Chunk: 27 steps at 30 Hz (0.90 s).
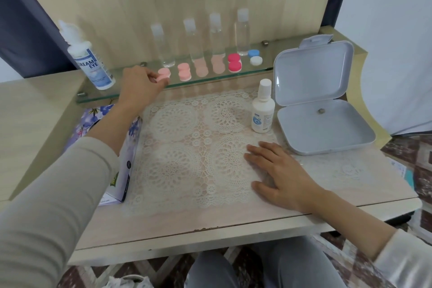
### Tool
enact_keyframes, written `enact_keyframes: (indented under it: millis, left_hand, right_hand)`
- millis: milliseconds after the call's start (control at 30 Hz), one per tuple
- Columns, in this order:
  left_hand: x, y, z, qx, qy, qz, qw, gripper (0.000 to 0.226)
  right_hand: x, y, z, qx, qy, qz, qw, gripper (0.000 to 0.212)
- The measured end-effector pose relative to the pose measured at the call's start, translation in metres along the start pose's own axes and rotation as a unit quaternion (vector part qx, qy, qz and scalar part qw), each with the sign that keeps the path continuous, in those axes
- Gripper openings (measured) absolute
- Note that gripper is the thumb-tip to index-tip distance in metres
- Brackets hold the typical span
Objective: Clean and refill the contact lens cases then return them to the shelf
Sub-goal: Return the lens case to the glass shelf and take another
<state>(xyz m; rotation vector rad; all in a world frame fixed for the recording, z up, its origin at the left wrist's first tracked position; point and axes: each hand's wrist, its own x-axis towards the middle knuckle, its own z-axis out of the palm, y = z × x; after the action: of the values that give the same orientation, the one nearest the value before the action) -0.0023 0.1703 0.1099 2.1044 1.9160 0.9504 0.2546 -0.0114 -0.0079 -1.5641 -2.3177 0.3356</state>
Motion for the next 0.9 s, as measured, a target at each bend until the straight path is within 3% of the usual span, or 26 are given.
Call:
enact_keyframes:
  millis: [600,733,900]
  left_hand:
    - [0.009,-0.007,0.002,0.007,0.01,0.004,1.0,0.048]
    - [0.011,-0.004,0.0,0.03,0.017,0.056,0.998,0.041]
    - [0.019,0.006,0.006,0.139,-0.078,0.165,0.973,0.048]
  right_hand:
    - [0.0,0.0,0.001,0.007,0.017,0.001,1.0,0.064]
    - [0.0,0.0,0.002,0.007,0.018,0.001,1.0,0.064]
    - [0.0,0.001,0.002,0.009,0.026,0.001,1.0,0.064]
